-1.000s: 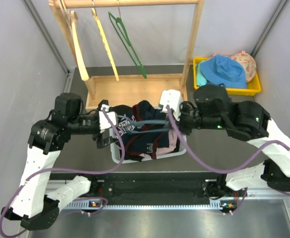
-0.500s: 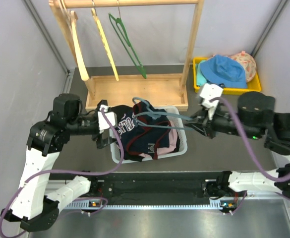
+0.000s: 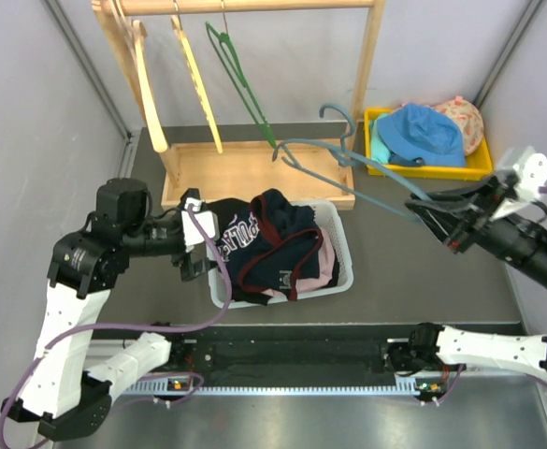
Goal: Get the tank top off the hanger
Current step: Place the hanger at the clothesline.
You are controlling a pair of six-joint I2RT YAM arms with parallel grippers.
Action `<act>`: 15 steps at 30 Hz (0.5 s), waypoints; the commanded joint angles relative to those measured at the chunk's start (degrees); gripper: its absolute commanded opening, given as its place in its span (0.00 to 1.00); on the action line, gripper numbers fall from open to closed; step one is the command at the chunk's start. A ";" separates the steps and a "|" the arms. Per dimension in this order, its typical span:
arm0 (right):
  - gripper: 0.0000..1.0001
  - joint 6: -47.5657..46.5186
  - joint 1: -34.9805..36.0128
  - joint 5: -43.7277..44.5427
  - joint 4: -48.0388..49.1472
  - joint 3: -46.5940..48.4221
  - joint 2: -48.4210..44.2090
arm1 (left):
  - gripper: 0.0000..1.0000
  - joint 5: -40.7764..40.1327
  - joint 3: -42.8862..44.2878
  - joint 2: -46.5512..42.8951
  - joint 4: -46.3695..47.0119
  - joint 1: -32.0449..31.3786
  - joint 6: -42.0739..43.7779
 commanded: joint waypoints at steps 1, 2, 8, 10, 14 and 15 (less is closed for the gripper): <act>0.00 -0.66 0.56 11.74 2.82 -0.28 3.65 | 0.99 0.21 1.51 -0.74 2.33 0.32 -0.29; 0.00 -1.10 0.64 13.06 4.74 -0.72 3.47 | 0.99 0.21 1.60 -0.65 2.33 0.32 -0.29; 0.00 -6.45 0.47 20.79 21.68 -9.33 -0.83 | 0.99 0.03 2.57 -0.48 2.24 0.32 -0.12; 0.00 -10.31 0.56 22.21 24.78 -11.27 0.21 | 0.99 0.03 2.66 -0.39 2.33 0.49 -0.12; 0.00 -17.09 0.47 26.42 34.18 -12.41 5.04 | 0.99 0.12 2.66 -0.39 2.33 0.67 -0.03; 0.00 -17.97 0.12 26.61 38.38 -12.41 6.45 | 0.99 0.29 2.83 -0.39 2.41 0.76 -0.03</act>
